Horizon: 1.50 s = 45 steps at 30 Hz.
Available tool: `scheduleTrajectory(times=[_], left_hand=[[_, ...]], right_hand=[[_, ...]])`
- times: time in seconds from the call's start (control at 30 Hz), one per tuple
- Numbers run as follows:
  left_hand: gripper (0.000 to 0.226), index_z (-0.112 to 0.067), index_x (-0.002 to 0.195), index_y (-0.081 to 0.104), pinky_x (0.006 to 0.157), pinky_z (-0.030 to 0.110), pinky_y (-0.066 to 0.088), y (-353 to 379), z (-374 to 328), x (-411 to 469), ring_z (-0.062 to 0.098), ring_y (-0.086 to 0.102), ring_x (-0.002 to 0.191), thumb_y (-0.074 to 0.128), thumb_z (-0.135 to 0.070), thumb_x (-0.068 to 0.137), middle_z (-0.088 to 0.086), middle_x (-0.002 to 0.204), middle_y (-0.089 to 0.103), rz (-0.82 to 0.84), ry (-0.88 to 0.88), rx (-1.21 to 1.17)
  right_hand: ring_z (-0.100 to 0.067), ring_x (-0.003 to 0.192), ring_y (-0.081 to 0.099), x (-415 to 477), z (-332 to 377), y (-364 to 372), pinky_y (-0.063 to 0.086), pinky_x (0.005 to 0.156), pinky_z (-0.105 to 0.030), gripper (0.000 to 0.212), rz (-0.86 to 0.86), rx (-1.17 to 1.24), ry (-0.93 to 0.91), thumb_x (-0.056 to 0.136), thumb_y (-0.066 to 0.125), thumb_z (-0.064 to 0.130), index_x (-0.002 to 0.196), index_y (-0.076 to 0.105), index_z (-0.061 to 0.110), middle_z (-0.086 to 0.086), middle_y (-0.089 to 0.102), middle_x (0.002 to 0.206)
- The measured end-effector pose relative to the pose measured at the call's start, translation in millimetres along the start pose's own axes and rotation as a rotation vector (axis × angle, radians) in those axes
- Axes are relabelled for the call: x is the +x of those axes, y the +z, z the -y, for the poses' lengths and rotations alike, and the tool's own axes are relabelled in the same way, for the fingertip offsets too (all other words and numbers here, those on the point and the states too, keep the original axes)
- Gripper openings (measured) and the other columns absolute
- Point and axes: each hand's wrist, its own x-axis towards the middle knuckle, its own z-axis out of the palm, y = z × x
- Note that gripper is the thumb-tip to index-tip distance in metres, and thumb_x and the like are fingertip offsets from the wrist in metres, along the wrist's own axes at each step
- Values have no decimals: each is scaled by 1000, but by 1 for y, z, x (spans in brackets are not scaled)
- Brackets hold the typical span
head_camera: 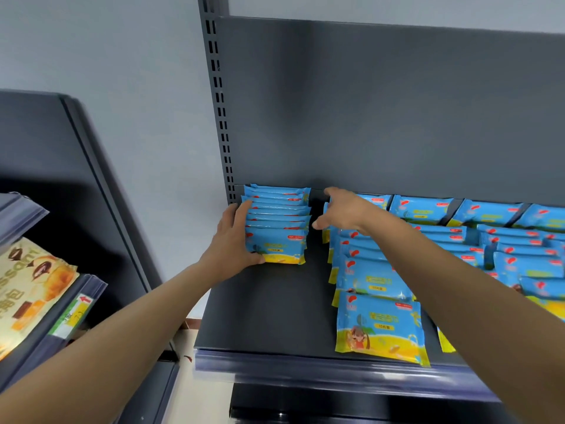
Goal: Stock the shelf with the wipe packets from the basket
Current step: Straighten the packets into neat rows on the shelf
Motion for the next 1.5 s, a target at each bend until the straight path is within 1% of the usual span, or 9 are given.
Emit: scheduleTrajectory(times=[0.1, 0.2, 0.33, 0.47, 0.63, 0.87, 1.2, 1.37, 1.5], left_hand=[[105, -15, 144, 19, 111, 40, 21, -6, -21, -2, 26, 22, 134, 82, -37, 62, 9, 146, 22, -180, 126, 203], [85, -12, 137, 35, 108, 34, 21, -3, -62, -3, 25, 29, 129, 79, -35, 68, 9, 139, 34, -246, 261, 148], [71, -18, 131, 41, 107, 30, 26, 22, -113, -12, 16, 30, 124, 75, -39, 72, -1, 132, 34, 52, 428, 38], [100, -19, 140, 27, 113, 38, 14, 60, -133, -21, 19, 15, 134, 73, -61, 62, -1, 142, 21, 390, 463, 214], [124, -26, 146, 7, 114, 50, -12, 93, -135, -23, 26, -13, 141, 69, -76, 50, 3, 153, 0, 454, 501, 502], [82, -21, 124, 40, 115, 44, 2, 99, -139, -17, 24, 24, 128, 67, -65, 61, 2, 127, 32, 239, 526, 473], [62, -19, 104, 39, 99, 34, 25, 103, -137, 1, 19, 36, 99, 71, -49, 61, -2, 105, 37, 26, 370, 437], [58, -14, 107, 40, 93, 35, 30, 107, -136, 15, 22, 39, 97, 72, -40, 66, 4, 108, 40, -97, 301, 549], [62, -14, 113, 35, 102, 38, 25, 103, -133, 27, 24, 38, 108, 70, -41, 70, 6, 118, 37, -95, 249, 604]], right_hand=[[-27, 126, 45, -1, -13, -15, 40, 96, -31, 75, -62, -77, -6, 81, 70, 19, 143, 31, 7, -11, 41, 144], [-28, 125, 47, -1, -31, -31, 40, 100, -32, 64, -64, -164, 0, 83, 67, 18, 140, 39, 7, -11, 45, 141], [-26, 126, 47, -5, -59, -49, 39, 102, -33, 67, 12, -231, 45, 81, 70, 19, 140, 40, 8, -9, 45, 142], [-23, 133, 40, -12, -81, -55, 35, 109, -35, 80, 177, -280, 57, 77, 74, 27, 145, 31, 19, -2, 35, 150], [-21, 138, 33, -12, -99, -49, 31, 111, -36, 87, 227, -296, 51, 78, 72, 29, 148, 21, 28, 2, 27, 154], [-20, 139, 30, 3, -111, -44, 26, 114, -37, 80, 192, -265, 28, 84, 64, 43, 149, 20, 28, 4, 24, 155], [-24, 135, 33, 28, -111, -43, 26, 112, -34, 70, 73, -326, -43, 85, 58, 50, 142, 37, 15, -2, 39, 147], [-27, 129, 34, 35, -105, -48, 28, 106, -32, 53, -79, -259, -114, 85, 62, 39, 131, 52, 14, -12, 47, 135], [-35, 130, 33, 39, -110, -49, 31, 106, -35, 55, -175, -257, -59, 89, 57, 33, 137, 41, 10, -18, 33, 141]])
